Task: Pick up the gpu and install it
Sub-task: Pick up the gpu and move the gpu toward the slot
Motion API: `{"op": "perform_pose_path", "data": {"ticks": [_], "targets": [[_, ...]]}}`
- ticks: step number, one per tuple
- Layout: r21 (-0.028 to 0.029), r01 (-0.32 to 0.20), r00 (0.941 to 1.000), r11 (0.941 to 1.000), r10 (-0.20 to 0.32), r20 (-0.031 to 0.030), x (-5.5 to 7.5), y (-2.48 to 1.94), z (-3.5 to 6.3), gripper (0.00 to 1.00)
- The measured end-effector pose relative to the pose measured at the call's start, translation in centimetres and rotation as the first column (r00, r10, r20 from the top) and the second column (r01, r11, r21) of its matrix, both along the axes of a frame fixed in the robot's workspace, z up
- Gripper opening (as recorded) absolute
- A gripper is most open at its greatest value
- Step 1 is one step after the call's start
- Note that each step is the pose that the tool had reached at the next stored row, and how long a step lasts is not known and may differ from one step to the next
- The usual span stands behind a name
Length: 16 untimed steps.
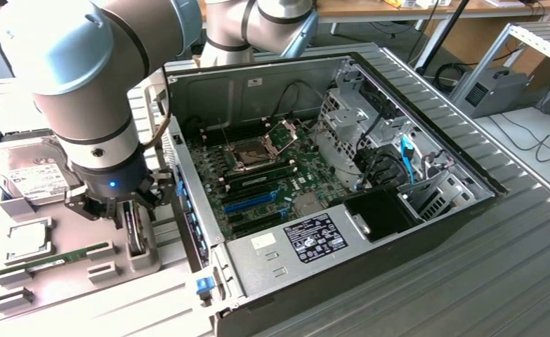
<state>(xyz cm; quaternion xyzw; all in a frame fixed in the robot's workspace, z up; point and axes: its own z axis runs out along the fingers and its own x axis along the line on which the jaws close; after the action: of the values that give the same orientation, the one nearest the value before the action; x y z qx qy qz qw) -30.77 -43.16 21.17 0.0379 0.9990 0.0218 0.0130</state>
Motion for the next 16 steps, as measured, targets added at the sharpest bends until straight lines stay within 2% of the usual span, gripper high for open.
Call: {"op": "perform_pose_path", "data": {"ticks": [3, 10, 16], "targets": [[-0.0015, 0.000, 1.0000, 1.0000, 0.000, 0.0002, 0.0, 0.00, 0.34, 0.54], [-0.0083, 0.000, 1.0000, 1.0000, 0.000, 0.0000, 0.0, 0.00, 2.54, 0.54], [-0.0088, 0.000, 1.0000, 1.0000, 0.000, 0.0001, -0.3, 0.01, 2.63, 0.54]]}}
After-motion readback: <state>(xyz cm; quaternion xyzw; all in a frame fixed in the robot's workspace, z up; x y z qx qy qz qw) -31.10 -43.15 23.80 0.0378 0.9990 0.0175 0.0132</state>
